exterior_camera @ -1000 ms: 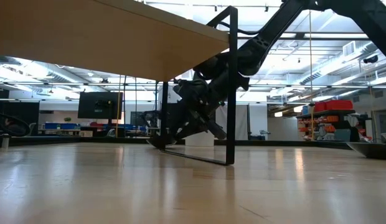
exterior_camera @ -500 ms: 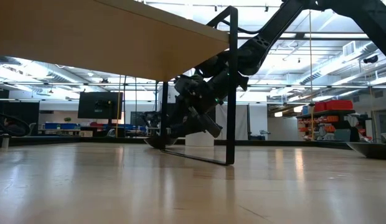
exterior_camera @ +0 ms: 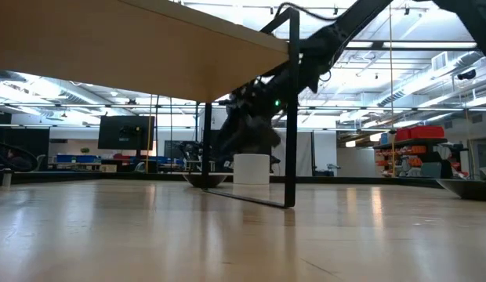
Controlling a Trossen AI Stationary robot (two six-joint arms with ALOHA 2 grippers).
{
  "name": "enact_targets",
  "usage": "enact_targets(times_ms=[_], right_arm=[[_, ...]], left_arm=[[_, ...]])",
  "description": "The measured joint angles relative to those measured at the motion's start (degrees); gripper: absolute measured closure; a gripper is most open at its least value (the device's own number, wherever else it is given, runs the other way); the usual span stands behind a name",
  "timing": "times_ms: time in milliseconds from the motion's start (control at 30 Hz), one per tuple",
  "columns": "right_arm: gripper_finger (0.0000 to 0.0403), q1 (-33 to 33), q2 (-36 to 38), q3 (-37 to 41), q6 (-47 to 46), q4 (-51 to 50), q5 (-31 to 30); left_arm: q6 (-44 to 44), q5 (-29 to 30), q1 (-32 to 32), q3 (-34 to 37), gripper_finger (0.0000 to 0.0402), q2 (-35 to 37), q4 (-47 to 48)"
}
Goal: Pick & Place Mini shaped plates
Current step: Stack the black leaf shaped on top of the black leaf shaped on the shelf
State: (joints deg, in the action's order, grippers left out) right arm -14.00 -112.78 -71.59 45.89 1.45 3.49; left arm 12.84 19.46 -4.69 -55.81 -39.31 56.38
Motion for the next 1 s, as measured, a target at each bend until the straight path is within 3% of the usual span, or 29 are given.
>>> enact_targets(times_ms=[400, 600, 800, 1000], right_arm=[[0.0152, -0.04, 13.03, -0.02, -26.07, -15.61, -2.99], [0.0152, -0.07, 21.13, -0.02, -29.13, -23.65, -3.02], [0.0152, -0.04, 28.51, -0.02, -32.49, -26.21, -3.02], [0.0152, -0.04, 34.31, -0.02, -38.55, -26.03, -3.02]], left_arm=[[-3.32, 3.38, 0.02, -0.04, 0.0378, -5.49, -6.14], [-9.16, 4.11, 0.49, -0.04, 0.0378, -14.27, -9.15], [-10.85, -1.07, 4.04, -0.02, 0.0375, -21.72, -10.18], [-20.83, -2.78, 6.82, -0.04, 0.0332, -28.28, -13.70]])
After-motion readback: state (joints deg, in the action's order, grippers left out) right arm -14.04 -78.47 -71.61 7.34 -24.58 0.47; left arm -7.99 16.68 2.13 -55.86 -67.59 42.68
